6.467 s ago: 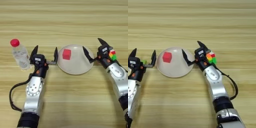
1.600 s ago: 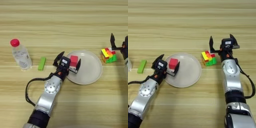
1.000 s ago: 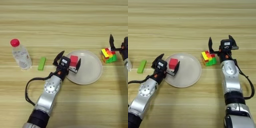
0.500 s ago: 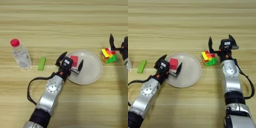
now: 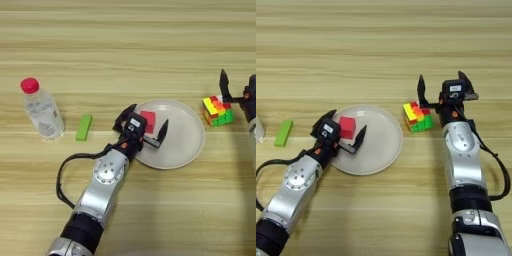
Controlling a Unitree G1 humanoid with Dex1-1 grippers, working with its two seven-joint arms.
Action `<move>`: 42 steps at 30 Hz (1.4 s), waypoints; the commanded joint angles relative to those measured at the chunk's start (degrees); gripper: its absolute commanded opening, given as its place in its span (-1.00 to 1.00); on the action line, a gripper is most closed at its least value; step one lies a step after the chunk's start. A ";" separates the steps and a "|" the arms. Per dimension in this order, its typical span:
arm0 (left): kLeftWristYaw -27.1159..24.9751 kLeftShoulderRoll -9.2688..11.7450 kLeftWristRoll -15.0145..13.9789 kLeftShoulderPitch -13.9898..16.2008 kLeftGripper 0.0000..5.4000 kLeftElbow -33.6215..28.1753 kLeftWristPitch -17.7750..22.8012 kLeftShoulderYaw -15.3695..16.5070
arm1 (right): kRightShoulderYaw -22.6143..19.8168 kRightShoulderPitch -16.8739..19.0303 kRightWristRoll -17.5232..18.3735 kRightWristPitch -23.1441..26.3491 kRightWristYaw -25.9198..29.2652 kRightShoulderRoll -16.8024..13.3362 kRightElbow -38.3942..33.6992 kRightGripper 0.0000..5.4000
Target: Move the objects on the table
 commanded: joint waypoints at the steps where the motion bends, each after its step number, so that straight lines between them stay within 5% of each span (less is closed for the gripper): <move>1: -0.07 -0.09 1.03 -0.69 1.00 1.07 0.05 -0.64 | -0.29 0.56 0.60 0.99 -0.10 0.15 -1.19 0.98; 35: 0.38 0.98 3.10 -0.95 1.00 0.98 1.24 -1.36 | -0.46 1.00 1.27 0.86 -0.18 0.16 -1.09 0.98; 42: 0.73 1.27 3.80 -0.89 0.73 0.71 2.08 -1.61 | -0.46 1.07 1.36 0.91 -0.13 0.15 -1.19 1.00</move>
